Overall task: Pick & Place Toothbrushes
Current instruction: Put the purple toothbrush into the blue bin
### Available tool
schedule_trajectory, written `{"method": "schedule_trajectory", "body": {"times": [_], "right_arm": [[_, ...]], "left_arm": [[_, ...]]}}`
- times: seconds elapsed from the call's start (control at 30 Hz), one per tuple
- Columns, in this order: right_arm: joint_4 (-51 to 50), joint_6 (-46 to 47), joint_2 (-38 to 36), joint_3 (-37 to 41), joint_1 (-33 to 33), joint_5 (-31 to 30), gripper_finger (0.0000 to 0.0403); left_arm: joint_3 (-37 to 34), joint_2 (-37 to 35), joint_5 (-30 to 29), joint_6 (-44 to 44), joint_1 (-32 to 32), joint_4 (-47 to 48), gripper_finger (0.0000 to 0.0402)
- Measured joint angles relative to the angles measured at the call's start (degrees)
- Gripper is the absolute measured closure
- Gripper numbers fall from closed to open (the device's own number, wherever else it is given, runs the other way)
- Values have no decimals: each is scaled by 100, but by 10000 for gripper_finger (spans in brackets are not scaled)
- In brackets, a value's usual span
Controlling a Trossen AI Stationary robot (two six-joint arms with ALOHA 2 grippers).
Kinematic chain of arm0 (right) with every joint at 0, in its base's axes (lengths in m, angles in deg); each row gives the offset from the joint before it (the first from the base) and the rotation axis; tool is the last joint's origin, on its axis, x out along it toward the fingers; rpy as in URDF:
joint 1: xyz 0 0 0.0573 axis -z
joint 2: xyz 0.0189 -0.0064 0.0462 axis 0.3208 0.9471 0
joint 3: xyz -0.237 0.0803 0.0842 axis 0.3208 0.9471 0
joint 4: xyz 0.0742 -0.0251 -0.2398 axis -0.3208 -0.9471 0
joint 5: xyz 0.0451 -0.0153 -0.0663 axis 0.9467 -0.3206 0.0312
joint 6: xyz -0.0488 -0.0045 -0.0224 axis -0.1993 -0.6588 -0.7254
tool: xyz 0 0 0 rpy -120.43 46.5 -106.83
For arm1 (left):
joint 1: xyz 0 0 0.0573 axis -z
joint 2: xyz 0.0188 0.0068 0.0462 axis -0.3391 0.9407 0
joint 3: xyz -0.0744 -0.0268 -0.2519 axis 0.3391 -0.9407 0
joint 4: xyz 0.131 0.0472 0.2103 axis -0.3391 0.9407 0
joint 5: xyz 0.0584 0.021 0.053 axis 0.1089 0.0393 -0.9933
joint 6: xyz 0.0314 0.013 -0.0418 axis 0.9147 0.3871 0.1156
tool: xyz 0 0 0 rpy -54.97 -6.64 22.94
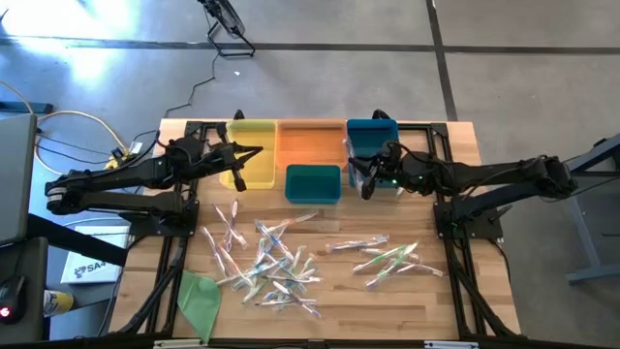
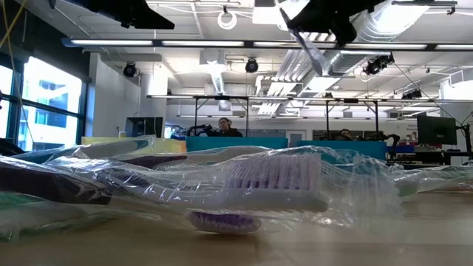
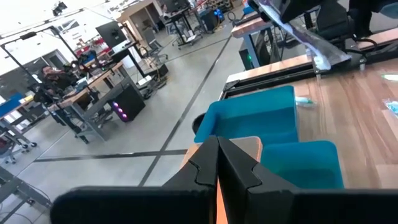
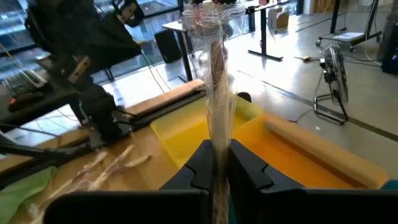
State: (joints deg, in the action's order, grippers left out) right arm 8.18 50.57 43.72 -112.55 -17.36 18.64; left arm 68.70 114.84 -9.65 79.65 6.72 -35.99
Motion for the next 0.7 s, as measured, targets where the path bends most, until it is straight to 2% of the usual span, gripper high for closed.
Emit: {"method": "schedule_trajectory", "body": {"times": [0.17, 0.53, 0.6, 0.7], "right_arm": [[557, -123, 445, 0, 153, 383, 385], [1420, -131, 864, 0, 391, 401, 385], [1472, -136, 887, 0, 412, 330, 385], [1423, -338, 895, 0, 453, -99, 385]], "left_arm": [[0, -29, 170, -2, 0, 3, 402], [0, -50, 218, -2, 0, 7, 402], [0, -52, 218, -2, 0, 4, 402], [0, -52, 220, 5, 0, 7, 402]]}}
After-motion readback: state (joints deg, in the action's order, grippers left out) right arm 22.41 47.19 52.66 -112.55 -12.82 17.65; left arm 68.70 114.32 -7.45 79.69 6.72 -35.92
